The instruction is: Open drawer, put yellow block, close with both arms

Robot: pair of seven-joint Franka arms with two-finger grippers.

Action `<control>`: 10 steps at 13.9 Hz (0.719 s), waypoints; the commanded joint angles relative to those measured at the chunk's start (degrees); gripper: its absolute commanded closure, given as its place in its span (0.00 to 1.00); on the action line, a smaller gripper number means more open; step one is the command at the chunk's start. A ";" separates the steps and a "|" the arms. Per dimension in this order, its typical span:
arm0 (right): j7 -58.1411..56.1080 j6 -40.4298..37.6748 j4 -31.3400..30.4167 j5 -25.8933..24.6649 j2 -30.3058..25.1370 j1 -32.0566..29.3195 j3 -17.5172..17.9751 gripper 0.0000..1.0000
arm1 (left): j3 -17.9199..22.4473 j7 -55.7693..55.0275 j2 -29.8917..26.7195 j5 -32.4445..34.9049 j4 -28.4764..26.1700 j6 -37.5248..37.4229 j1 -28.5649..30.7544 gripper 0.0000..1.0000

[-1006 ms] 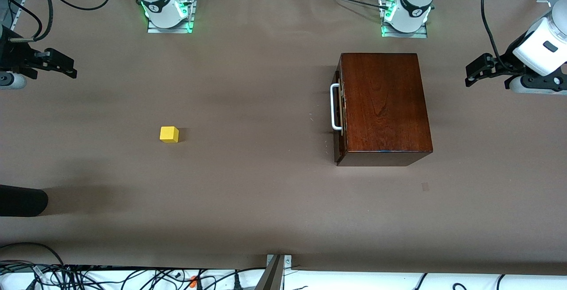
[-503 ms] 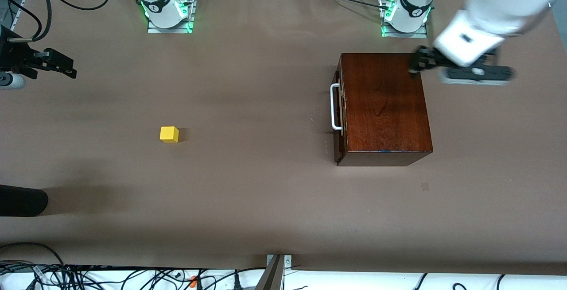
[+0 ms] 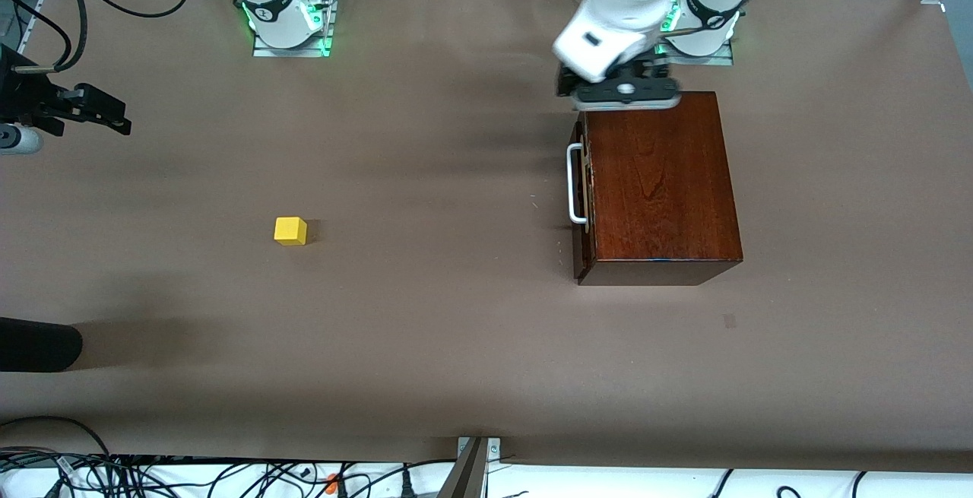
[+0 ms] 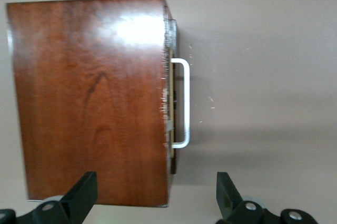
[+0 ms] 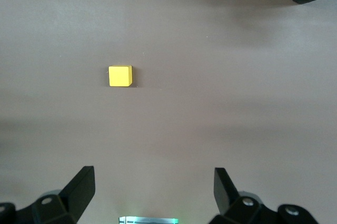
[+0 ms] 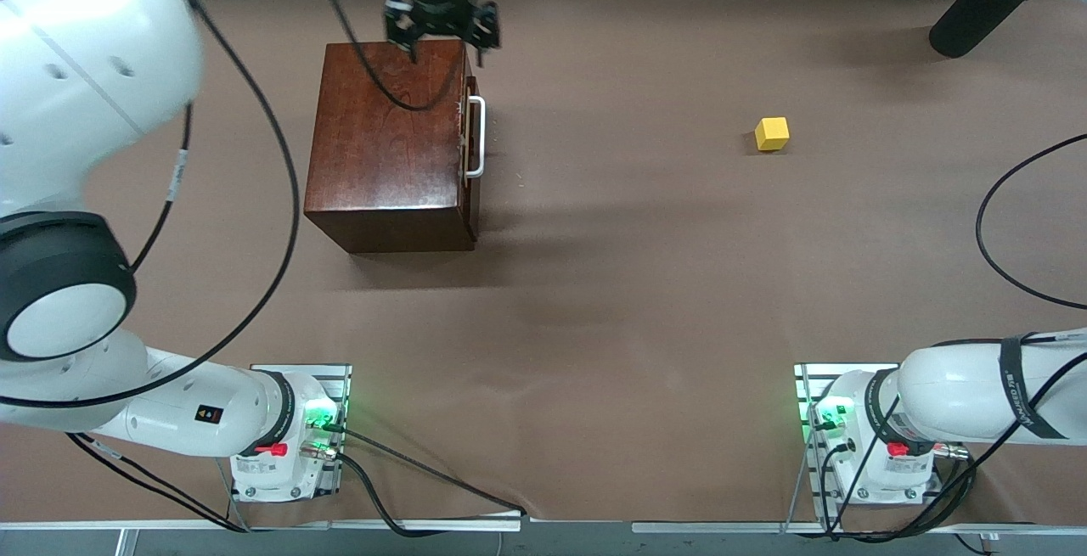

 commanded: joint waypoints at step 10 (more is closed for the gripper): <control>-1.04 -0.93 0.51 1.02 0.03 -0.63 0.22 0.00 | -0.08 -5.69 17.99 12.52 1.82 8.25 -5.82 0.00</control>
